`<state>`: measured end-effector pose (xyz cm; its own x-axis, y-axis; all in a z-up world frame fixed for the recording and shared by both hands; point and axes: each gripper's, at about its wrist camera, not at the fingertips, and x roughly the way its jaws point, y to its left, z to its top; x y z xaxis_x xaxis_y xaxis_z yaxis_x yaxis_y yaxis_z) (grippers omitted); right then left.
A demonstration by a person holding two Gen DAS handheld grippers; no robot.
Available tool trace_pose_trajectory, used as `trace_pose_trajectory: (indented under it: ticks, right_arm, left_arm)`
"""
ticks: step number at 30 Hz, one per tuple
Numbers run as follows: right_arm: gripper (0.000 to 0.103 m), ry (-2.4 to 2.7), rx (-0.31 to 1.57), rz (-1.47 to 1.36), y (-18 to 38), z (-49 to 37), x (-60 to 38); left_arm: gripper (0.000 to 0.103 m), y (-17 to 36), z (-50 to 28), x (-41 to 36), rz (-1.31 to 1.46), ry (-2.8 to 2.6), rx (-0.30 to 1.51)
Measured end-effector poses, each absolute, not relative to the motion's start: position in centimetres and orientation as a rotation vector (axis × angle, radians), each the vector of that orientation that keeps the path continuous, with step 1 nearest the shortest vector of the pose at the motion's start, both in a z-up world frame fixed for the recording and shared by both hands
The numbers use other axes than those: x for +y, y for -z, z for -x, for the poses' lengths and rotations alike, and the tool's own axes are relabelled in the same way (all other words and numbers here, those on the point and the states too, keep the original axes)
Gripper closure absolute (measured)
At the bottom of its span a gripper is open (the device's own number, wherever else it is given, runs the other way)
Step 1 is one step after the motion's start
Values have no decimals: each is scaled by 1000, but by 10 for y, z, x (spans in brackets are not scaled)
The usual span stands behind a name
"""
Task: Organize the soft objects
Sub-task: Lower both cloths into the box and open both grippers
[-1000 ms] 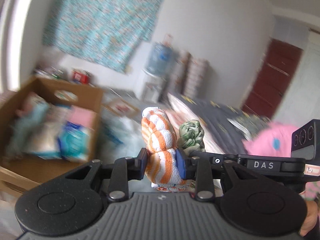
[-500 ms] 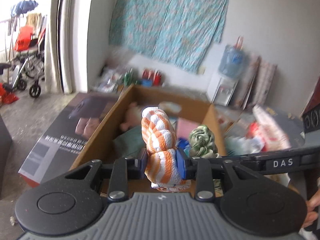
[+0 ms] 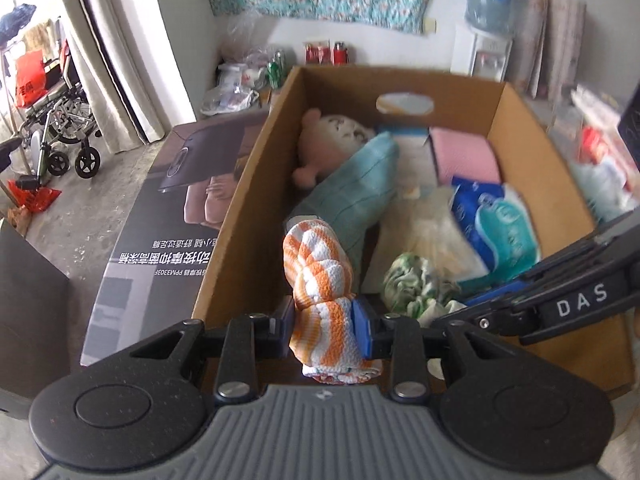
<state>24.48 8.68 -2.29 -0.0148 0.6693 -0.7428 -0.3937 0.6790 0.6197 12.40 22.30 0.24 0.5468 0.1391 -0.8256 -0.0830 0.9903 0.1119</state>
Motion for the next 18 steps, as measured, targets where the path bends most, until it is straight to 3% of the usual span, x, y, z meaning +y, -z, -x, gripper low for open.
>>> trace_pose_trajectory:
  ticks: [9,18]
  right_arm:
    - [73,-843,1397,-248,40,-247,109]
    - [62,-822,1339,-267,26,-249,98]
  left_arm:
    - [68,18,-142,239,-79,-153,1049]
    - [64,10,-136,234,-118,-163,1021]
